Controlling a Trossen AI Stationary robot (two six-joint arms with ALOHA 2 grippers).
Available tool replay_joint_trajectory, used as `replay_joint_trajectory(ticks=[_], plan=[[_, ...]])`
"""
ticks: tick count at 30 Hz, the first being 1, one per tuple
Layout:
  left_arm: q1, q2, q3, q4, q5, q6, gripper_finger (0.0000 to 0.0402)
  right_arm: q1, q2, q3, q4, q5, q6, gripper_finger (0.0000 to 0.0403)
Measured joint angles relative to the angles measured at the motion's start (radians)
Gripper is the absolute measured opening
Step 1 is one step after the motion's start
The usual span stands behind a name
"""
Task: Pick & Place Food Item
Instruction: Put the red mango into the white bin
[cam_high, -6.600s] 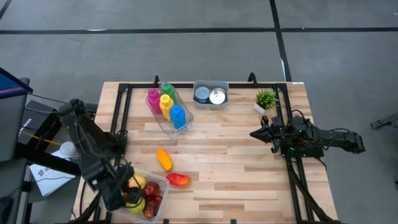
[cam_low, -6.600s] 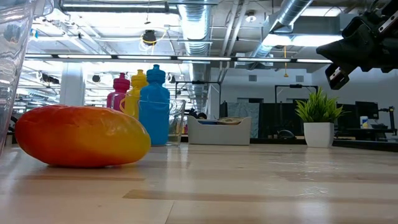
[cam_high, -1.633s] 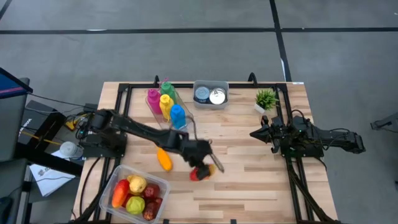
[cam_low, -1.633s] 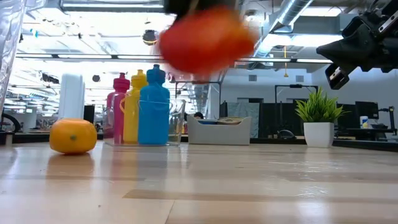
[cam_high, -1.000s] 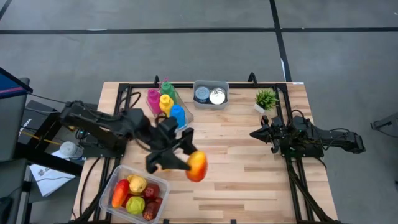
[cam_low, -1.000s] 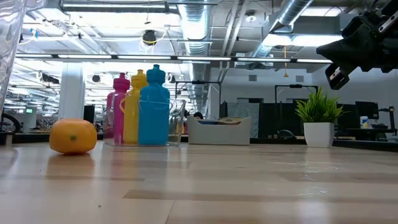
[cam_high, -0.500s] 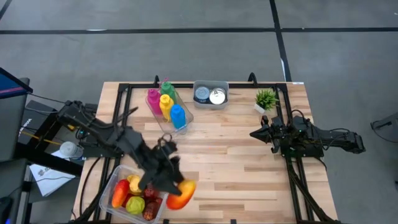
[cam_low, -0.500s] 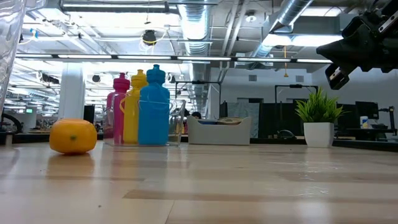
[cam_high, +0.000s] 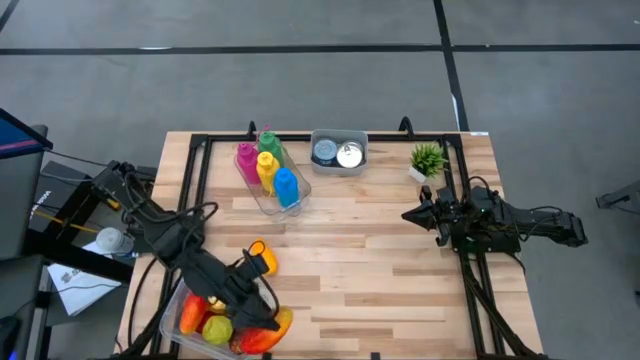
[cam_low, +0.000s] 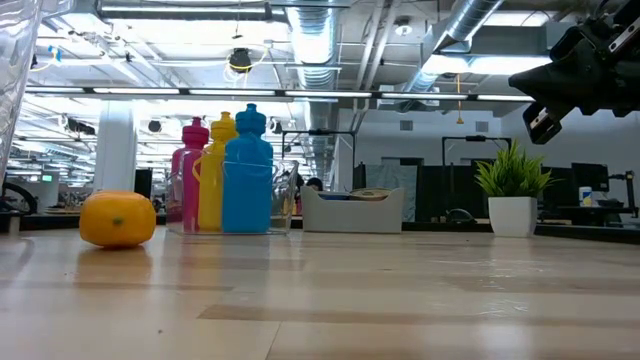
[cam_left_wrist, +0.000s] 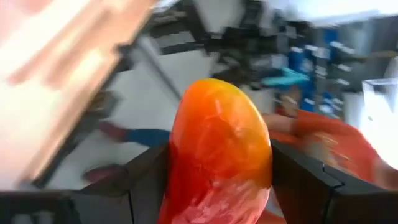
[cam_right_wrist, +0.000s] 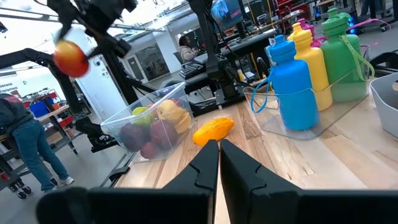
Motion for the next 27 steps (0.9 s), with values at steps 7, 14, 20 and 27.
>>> replay_joint_trajectory(ticks=[7, 14, 20, 27], plan=[[-0.045, 0.000, 0.000, -0.308, -0.063, -0.233, 0.0242, 0.000, 0.000, 0.000, 0.000, 0.000, 0.000, 0.0012], [-0.090, 0.000, 0.000, -0.581, -0.191, -0.550, 0.0239, 0.000, 0.000, 0.000, 0.000, 0.000, 0.000, 0.0012], [-0.118, 0.004, 0.000, -0.639, -0.229, -0.614, 0.0244, 0.000, 0.000, 0.000, 0.000, 0.000, 0.000, 0.0012], [-0.119, 0.038, 0.000, -0.638, -0.237, -0.673, 0.0237, 0.000, 0.000, 0.000, 0.000, 0.000, 0.000, 0.0012]])
